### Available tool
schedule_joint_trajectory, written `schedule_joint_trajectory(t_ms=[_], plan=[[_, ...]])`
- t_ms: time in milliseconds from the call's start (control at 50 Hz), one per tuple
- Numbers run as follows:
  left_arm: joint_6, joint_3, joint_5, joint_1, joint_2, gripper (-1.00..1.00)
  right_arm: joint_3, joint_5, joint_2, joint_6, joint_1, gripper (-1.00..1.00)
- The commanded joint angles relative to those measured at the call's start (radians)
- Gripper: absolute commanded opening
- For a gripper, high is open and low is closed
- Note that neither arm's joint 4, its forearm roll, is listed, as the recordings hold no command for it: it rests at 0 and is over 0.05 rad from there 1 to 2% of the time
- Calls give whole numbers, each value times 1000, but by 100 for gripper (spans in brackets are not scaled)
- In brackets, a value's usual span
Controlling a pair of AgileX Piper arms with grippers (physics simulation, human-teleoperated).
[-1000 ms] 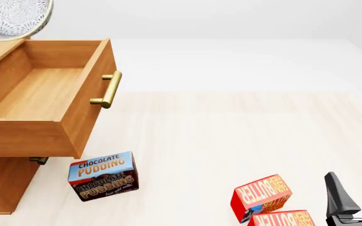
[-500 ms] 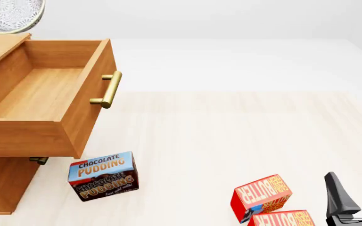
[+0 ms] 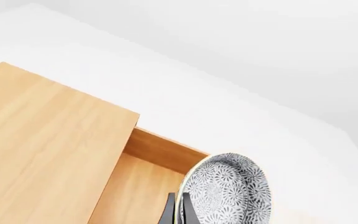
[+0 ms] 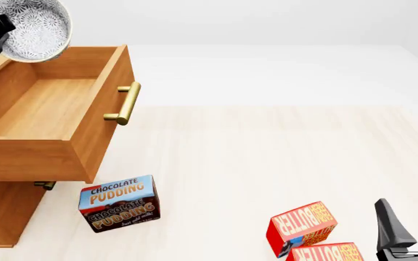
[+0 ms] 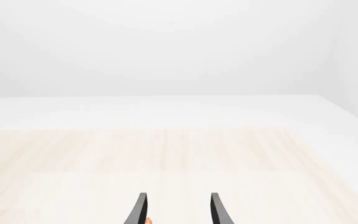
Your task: Put the bowl in the top drawer of the cabinet.
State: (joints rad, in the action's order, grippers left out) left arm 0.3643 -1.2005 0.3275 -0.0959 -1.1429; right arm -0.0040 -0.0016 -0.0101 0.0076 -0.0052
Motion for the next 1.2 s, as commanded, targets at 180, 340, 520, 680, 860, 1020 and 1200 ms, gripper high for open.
schedule_joint_trajectory(t_ms=[180, 340, 520, 680, 860, 1020, 1200], plan=[[5, 86, -78, -33, -79, -100, 0, 0, 0, 0, 0, 100], [8, 96, -86, -35, -99, -100, 0, 0, 0, 0, 0, 100], [5, 114, -106, -48, -126, -100, 0, 0, 0, 0, 0, 100], [-4, 132, -116, -56, -135, -100, 0, 0, 0, 0, 0, 100], [5, 150, -123, -52, -151, -100, 0, 0, 0, 0, 0, 100], [44, 148, -116, -36, -164, -100, 0, 0, 0, 0, 0, 100], [72, 157, -120, -35, -183, -100, 0, 0, 0, 0, 0, 100]])
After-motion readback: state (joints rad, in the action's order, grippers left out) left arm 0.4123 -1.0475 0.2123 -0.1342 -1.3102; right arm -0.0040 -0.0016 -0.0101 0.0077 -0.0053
